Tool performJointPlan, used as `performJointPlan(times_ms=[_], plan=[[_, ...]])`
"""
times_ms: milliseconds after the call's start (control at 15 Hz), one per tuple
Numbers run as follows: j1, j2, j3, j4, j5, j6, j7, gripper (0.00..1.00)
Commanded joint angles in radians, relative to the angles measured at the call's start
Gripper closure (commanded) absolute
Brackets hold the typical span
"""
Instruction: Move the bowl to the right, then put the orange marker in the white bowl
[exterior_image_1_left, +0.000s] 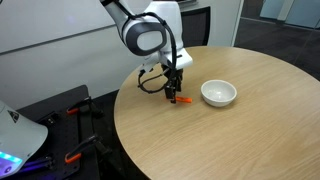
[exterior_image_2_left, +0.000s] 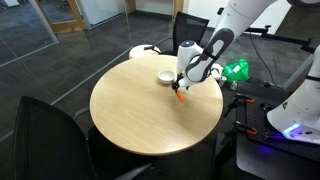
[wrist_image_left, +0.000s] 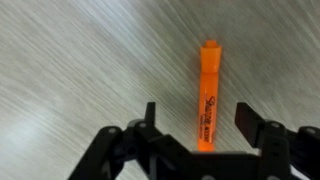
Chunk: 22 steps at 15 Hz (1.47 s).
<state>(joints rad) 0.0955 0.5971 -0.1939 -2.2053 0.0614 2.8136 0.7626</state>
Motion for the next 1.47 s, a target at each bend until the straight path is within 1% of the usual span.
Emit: performJointPlan(times_ms=[0,333,533,733,800,867,933,1133,1333,1400], plan=[[-0.012,0.024,-0.007,0.049,0.017,-0.015,-0.049,0.16],[-0.033,0.056,0.003,0.101,0.028,-0.03,-0.085,0.16],[-0.03,0.067,0.001,0.114,0.03,-0.032,-0.096,0.16],[-0.031,0.075,0.004,0.119,0.033,-0.031,-0.098,0.24],[-0.031,0.076,0.004,0.119,0.033,-0.032,-0.098,0.41],[-0.03,0.077,0.003,0.118,0.034,-0.032,-0.097,0.49],[-0.029,0.077,0.002,0.116,0.034,-0.03,-0.096,0.51],[-0.027,0.076,0.0,0.113,0.033,-0.028,-0.094,0.76],[-0.026,0.078,-0.001,0.117,0.031,-0.034,-0.095,0.99],[-0.026,0.079,-0.001,0.119,0.031,-0.037,-0.096,1.0]])
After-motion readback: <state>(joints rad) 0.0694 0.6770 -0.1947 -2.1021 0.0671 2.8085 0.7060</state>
